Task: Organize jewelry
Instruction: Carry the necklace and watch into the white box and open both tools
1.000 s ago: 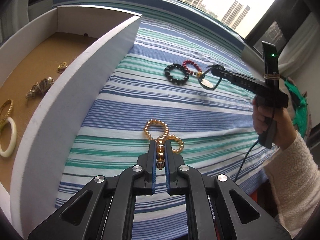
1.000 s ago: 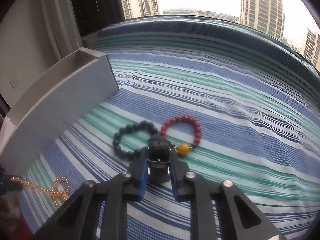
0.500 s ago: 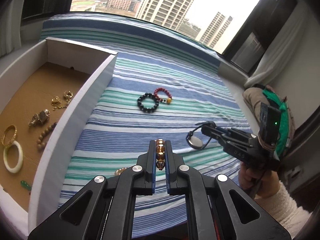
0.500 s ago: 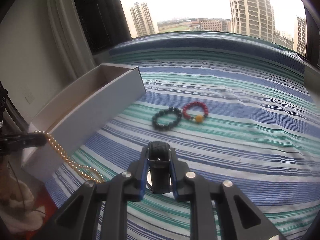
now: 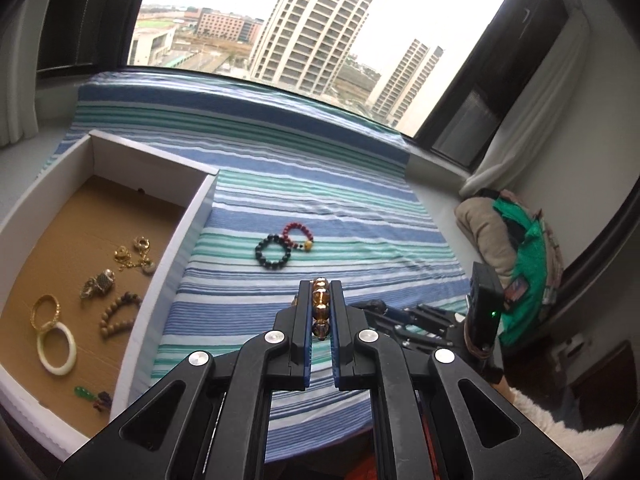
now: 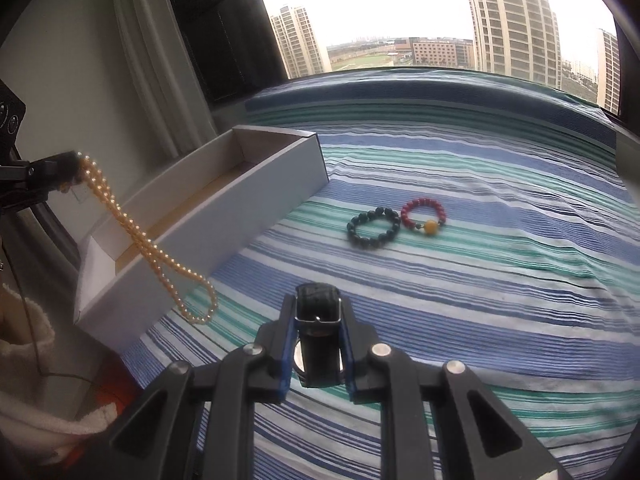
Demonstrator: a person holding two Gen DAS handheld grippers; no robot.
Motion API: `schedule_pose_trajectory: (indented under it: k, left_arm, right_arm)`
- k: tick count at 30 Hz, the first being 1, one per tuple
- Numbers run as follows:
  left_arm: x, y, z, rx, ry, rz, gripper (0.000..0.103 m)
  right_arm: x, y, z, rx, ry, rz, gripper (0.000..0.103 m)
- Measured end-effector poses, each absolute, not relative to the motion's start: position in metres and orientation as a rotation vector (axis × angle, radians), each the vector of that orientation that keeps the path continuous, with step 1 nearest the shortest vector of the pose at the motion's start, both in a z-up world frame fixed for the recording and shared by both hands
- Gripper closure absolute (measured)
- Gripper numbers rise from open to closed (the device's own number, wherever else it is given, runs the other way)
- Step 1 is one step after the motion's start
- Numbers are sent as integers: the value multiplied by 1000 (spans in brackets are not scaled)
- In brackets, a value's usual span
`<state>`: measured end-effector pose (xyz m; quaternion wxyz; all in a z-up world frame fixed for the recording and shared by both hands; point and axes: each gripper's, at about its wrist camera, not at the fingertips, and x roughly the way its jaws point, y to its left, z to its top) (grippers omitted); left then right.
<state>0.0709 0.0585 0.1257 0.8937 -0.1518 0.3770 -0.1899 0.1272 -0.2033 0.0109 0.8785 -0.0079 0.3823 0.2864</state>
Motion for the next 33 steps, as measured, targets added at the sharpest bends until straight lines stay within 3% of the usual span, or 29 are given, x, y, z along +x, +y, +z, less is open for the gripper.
schedule_pose_trajectory:
  k: [8,14,24,33]
  left_arm:
    - [59,125,202,-345,659,-283,98]
    - [54,192,215,-383,619,-144,98]
    - [45,287,151,-476,695,49,98]
    - [44,343,66,-519,812,208,98]
  right_arm:
    - [130,-171,68,-60,684,669,83]
    - [136,-119,110,-99,618,767,83]
    - [135,2,119,-161,652,985,83]
    - [131,101,55,-293,801,1104,83]
